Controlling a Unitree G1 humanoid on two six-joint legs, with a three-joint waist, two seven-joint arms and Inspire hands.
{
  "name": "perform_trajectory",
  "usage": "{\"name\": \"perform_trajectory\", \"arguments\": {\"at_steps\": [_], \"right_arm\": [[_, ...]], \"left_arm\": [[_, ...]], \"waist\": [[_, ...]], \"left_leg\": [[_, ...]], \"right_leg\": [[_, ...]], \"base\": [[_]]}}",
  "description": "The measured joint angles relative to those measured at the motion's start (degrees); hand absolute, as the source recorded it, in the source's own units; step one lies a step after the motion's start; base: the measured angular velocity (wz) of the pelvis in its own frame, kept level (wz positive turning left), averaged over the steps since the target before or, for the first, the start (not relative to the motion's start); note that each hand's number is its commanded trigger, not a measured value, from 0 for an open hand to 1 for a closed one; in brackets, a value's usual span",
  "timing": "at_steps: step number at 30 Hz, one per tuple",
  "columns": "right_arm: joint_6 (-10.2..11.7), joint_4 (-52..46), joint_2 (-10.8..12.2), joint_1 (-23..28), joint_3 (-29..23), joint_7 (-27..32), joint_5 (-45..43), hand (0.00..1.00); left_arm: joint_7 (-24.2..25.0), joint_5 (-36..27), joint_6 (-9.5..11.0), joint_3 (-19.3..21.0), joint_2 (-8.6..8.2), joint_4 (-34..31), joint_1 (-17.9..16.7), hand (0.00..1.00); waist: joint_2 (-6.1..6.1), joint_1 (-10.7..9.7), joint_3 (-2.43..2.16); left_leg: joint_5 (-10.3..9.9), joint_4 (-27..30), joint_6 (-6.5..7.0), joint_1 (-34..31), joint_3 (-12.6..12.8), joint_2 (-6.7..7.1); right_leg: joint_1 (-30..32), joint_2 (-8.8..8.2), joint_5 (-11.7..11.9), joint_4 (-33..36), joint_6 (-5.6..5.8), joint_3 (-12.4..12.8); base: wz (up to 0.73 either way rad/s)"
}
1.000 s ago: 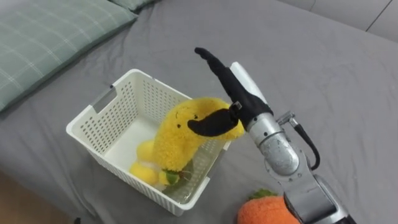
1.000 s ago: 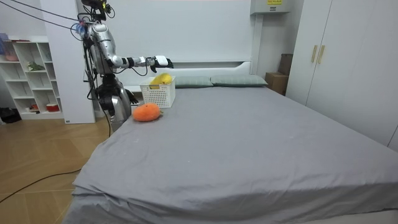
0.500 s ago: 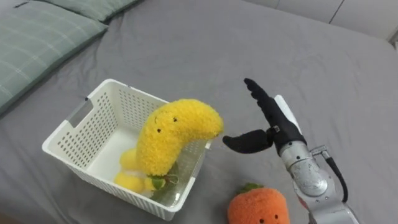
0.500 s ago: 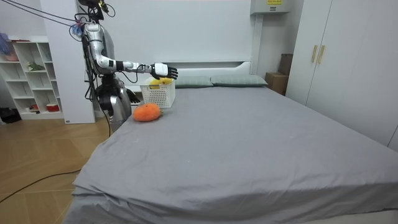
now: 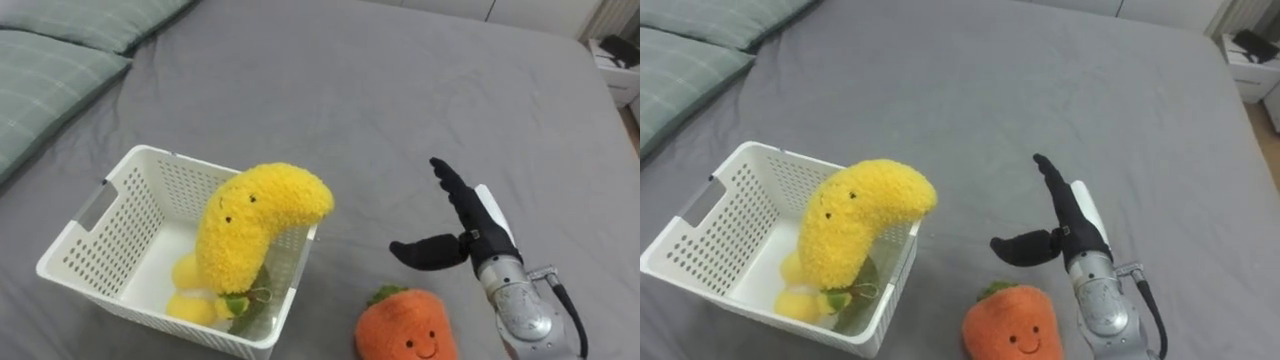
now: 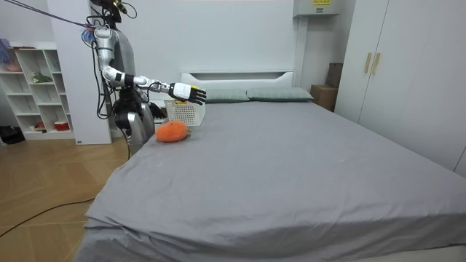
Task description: Collect toys from the bed
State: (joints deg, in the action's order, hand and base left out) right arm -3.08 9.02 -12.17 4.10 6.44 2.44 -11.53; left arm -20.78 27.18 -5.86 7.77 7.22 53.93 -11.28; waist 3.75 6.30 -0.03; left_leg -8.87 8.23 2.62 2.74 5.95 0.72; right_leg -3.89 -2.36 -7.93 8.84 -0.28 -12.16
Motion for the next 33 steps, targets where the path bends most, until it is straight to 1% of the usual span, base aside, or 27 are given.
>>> {"name": "perform_trajectory", "arguments": {"at_steps": [4,5,6,7,8,10,11,14,18,21,23,26,27,28,29,30,31,32,33], "right_arm": [[-0.09,3.44,0.13,0.58,0.25,-0.08,-0.17,0.00],[-0.03,5.73,0.12,0.63,0.77,-0.07,-0.21,0.00],[-0.04,7.11,0.13,0.71,1.19,-0.08,-0.21,0.00],[-0.24,9.26,0.28,1.42,1.64,-0.20,-0.21,0.00],[-0.28,11.10,0.52,2.11,1.84,-0.22,-0.37,0.00],[-0.33,14.75,1.04,2.23,1.86,-0.19,-2.00,0.00],[-0.37,16.95,1.15,2.23,1.91,-0.20,-3.05,0.00],[-0.40,19.79,1.34,2.23,1.90,-0.22,-5.35,0.00],[-0.14,20.46,1.40,2.22,2.06,-0.07,-6.44,0.00],[0.15,21.64,1.47,2.19,3.53,-0.04,-6.76,0.00],[0.69,23.54,1.73,2.19,4.13,-0.15,-6.66,0.00],[0.82,25.01,2.52,2.17,4.14,-0.56,-6.51,0.00],[1.15,25.37,2.60,2.16,4.15,-0.70,-6.51,0.00],[1.95,26.44,2.69,2.01,4.17,-0.78,-6.49,0.00],[2.29,27.14,2.77,1.83,4.18,-1.27,-6.47,0.42],[2.37,27.38,2.79,1.79,4.21,-1.62,-6.49,0.63],[2.75,28.24,2.82,1.65,4.31,-2.15,-6.49,0.75],[2.93,29.02,2.84,1.56,4.57,-2.65,-6.49,1.00],[2.93,29.22,2.84,1.58,4.82,-2.85,-6.49,1.00]], "left_arm": [[-0.01,-0.02,-0.08,0.34,0.03,0.03,-0.11,0.00],[-0.05,-0.07,-0.07,0.23,0.02,0.01,-0.07,0.00],[-0.05,-0.08,-0.07,0.21,0.02,0.01,-0.05,0.00],[-0.06,-0.08,-0.06,0.12,0.01,0.01,-0.01,0.00],[-0.07,-0.11,-0.05,0.04,0.01,0.04,-0.11,0.00],[-0.08,-0.12,-0.05,0.03,0.02,0.23,-0.17,0.00],[-0.09,-0.21,-0.05,-0.06,0.01,0.23,-0.08,0.00],[-0.08,-0.68,0.02,-0.28,0.00,0.14,0.01,0.00],[-0.11,-0.69,0.16,-1.26,-0.03,-0.07,0.19,0.00],[-0.99,-0.69,0.35,-1.55,-0.13,-0.07,0.17,0.00],[-1.64,-0.69,0.44,-2.99,-0.01,-0.05,-0.17,0.00],[-1.96,-0.67,0.78,-5.08,-0.03,-0.05,-1.11,0.00],[-2.00,-0.66,0.78,-5.45,-0.02,-0.05,-1.26,0.00],[-2.09,-0.61,0.88,-5.98,-0.07,-0.04,-1.42,0.00],[-2.09,-0.55,1.00,-6.02,-0.13,0.11,-1.55,0.00],[-2.09,-0.54,0.99,-5.99,-0.13,0.21,-1.60,0.00],[-2.09,-0.54,0.99,-5.93,-0.13,0.27,-1.68,0.00],[-2.09,-0.55,0.99,-5.93,-0.14,0.29,-1.72,0.00],[-2.09,-0.55,0.99,-5.93,-0.14,0.33,-1.74,0.00]], "waist": [[0.36,-0.01,0.05],[0.58,-0.01,-0.05],[0.60,0.02,-0.05],[1.02,0.18,-0.21],[0.82,0.20,0.02],[0.89,0.02,0.06],[0.72,0.04,0.17],[0.53,-0.15,0.29],[0.35,-0.17,0.28],[0.30,-0.31,0.30],[0.12,-0.37,0.35],[-0.08,-0.41,0.36],[-0.10,-0.47,0.36],[-0.10,-0.44,0.36],[-0.10,-0.36,0.36],[-0.10,-0.36,0.36],[-0.10,-0.35,0.36],[-0.09,-0.30,0.35],[-0.08,-0.29,0.35]], "left_leg": [[-0.12,0.00,0.01,-0.01,0.00,0.01],[-0.14,0.01,0.02,-0.01,0.00,0.01],[-0.17,0.01,0.02,-0.01,0.01,0.01],[-0.20,0.02,0.03,-0.01,0.01,0.01],[-0.25,0.06,0.07,-0.05,0.01,0.02],[-0.40,0.08,0.13,-0.10,-0.01,0.05],[-0.60,0.16,0.17,-0.21,-0.01,0.05],[-0.73,0.31,0.22,-0.26,0.01,0.06],[-0.73,0.32,0.22,-0.21,0.07,0.05],[-0.73,0.36,0.21,-0.07,-0.19,0.05],[-0.74,0.39,0.21,0.19,-0.65,0.15],[-0.74,0.46,0.21,0.24,-1.17,0.22],[-0.74,0.51,0.20,0.19,-1.33,0.23],[-0.74,0.56,0.19,0.07,-1.46,0.24],[-0.74,0.58,0.19,0.00,-1.47,0.25],[-0.74,0.61,0.19,-0.02,-1.47,0.25],[-0.74,0.65,0.19,-0.02,-1.48,0.25],[-0.74,0.71,0.19,-0.04,-1.49,0.26],[-0.74,0.74,0.19,-0.05,-1.49,0.27]], "right_leg": [[-0.05,0.00,-0.01,-0.06,0.02,-0.04],[-0.07,0.00,-0.01,-0.06,0.02,-0.04],[-0.09,0.01,-0.01,-0.06,0.02,-0.04],[-0.12,0.00,-0.01,-0.06,0.02,-0.08],[-0.12,-0.05,0.00,-0.06,0.04,-0.20],[-0.15,-0.06,0.04,-0.06,0.11,-0.37],[-0.16,-0.07,0.05,-0.06,0.14,-0.37],[-0.17,-0.09,0.06,-0.03,0.18,-0.34],[-0.25,-0.07,0.06,-0.07,0.18,-0.40],[-0.59,-0.05,0.06,-0.19,0.18,-0.65],[-1.01,-0.09,0.04,-0.24,0.22,-0.97],[-1.21,-0.11,0.03,-0.24,0.24,-1.30],[-1.23,-0.12,0.03,-0.24,0.24,-1.42],[-1.19,-0.14,0.02,-0.24,0.24,-1.58],[-1.13,-0.14,0.02,-0.25,0.24,-1.56],[-1.13,-0.14,0.02,-0.25,0.24,-1.58],[-1.15,-0.15,0.02,-0.26,0.24,-1.61],[-1.17,-0.18,0.02,-0.26,0.24,-1.62],[-1.17,-0.18,0.02,-0.26,0.24,-1.62]], "base": [[0.00],[0.00],[0.00],[0.00],[0.00],[0.00],[-0.03],[0.00],[0.00],[0.05],[0.09],[0.07],[0.08],[0.06],[0.03],[0.00],[0.00],[0.00],[0.00]]}}
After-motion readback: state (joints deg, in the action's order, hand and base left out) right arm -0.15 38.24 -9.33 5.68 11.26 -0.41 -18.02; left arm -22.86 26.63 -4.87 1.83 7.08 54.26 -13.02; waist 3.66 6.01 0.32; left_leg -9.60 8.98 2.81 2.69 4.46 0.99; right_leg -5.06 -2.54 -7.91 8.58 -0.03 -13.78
